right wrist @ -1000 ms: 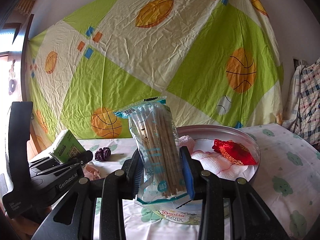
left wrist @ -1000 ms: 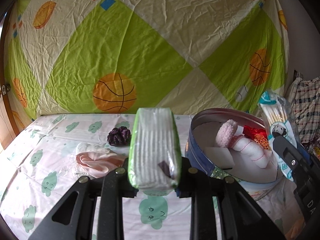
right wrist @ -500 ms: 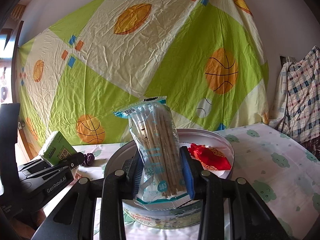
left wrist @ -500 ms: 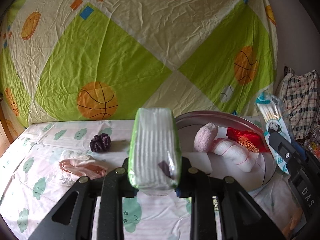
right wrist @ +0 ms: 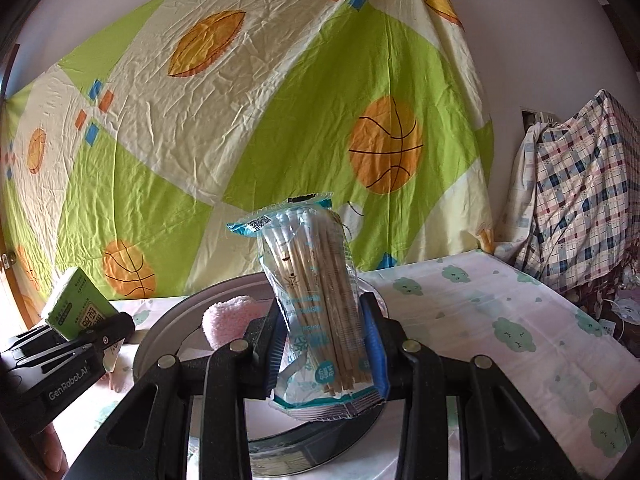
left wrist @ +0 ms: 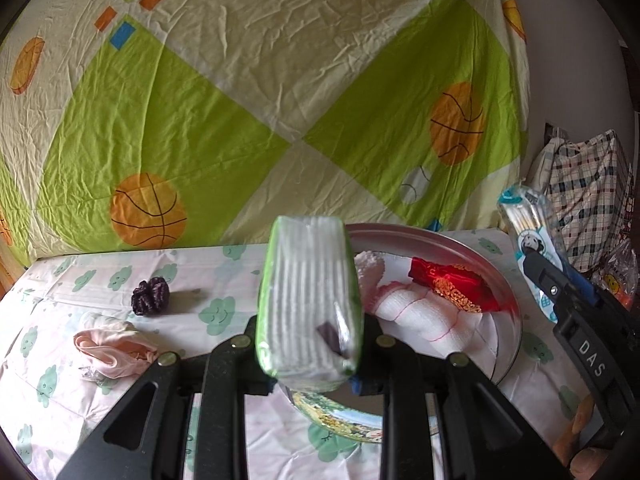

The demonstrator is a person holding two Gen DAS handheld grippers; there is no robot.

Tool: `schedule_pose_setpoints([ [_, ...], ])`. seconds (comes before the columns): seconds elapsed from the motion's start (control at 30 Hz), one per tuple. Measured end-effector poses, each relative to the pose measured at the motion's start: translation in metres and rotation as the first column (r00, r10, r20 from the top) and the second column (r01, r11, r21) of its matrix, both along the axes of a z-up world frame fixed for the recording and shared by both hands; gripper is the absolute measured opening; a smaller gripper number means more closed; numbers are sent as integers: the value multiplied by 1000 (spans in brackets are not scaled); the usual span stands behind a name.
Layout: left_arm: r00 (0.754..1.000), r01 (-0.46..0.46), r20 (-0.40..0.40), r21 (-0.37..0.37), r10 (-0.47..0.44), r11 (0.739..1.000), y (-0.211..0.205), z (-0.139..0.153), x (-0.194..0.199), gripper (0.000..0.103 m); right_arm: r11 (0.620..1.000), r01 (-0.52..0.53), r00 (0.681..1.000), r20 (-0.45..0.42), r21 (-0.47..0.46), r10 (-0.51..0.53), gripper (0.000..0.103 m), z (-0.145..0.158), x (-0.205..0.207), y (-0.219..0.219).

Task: Organize soft objects
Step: 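Carry the tissue pack with the left tool while the right tool carries the toothpicks over the tin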

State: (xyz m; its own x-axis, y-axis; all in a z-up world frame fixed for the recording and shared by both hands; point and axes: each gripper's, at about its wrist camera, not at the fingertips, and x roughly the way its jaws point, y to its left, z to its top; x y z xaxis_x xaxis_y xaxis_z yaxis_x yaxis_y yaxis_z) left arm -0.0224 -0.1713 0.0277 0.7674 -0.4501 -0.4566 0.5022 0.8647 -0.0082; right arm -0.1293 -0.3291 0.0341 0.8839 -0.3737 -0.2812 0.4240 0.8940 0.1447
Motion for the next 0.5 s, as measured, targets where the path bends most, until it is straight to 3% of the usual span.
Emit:
schedule_pose_setpoints([
  [0.5,996,56,-67,0,-56,998,-53,-15,5,24,996,51,997,-62,-70,-56,38,-5,23,-30],
])
